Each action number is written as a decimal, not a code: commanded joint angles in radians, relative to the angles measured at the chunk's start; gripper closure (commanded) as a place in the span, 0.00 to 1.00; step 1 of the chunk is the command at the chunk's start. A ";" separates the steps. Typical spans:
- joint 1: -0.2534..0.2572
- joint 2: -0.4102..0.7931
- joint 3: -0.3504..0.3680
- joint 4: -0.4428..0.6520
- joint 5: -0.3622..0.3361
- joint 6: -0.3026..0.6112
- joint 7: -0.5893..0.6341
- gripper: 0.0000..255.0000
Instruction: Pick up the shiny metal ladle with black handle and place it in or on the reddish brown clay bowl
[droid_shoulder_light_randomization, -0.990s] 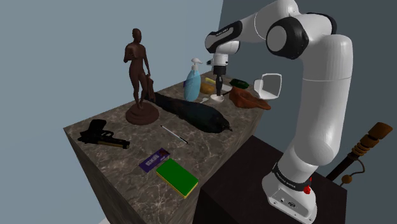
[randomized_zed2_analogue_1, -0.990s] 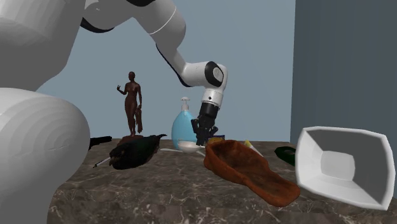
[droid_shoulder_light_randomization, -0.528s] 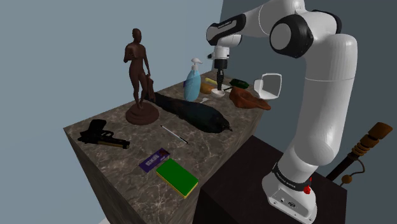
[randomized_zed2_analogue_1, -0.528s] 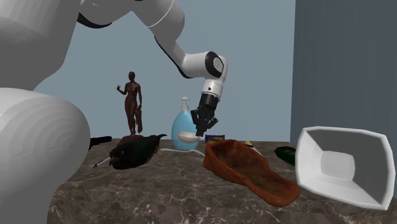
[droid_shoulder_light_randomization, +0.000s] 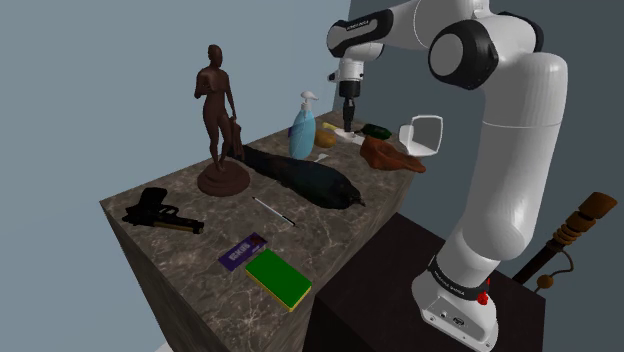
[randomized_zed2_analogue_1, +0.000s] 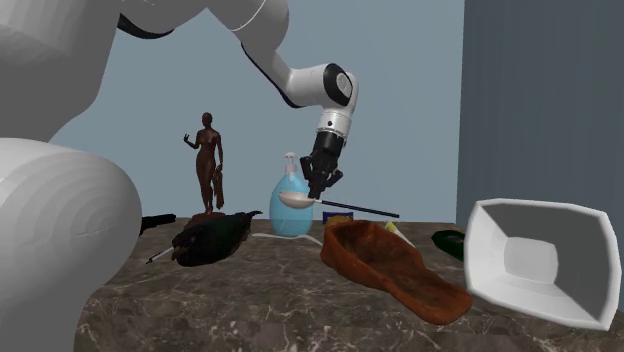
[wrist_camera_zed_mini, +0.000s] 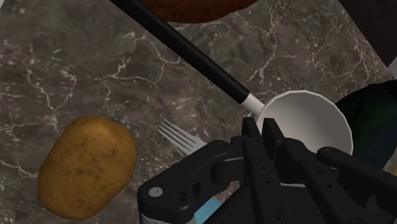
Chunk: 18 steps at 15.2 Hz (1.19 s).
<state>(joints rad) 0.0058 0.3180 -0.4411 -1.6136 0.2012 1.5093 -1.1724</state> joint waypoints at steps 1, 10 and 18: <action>-0.002 -0.003 -0.001 0.024 -0.002 -0.027 0.003 1.00; -0.012 -0.036 -0.012 0.088 -0.019 -0.121 0.000 1.00; -0.061 -0.205 -0.076 -0.072 -0.130 -0.121 -0.111 1.00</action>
<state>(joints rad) -0.0487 0.1332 -0.5094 -1.6718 0.0854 1.3933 -1.2706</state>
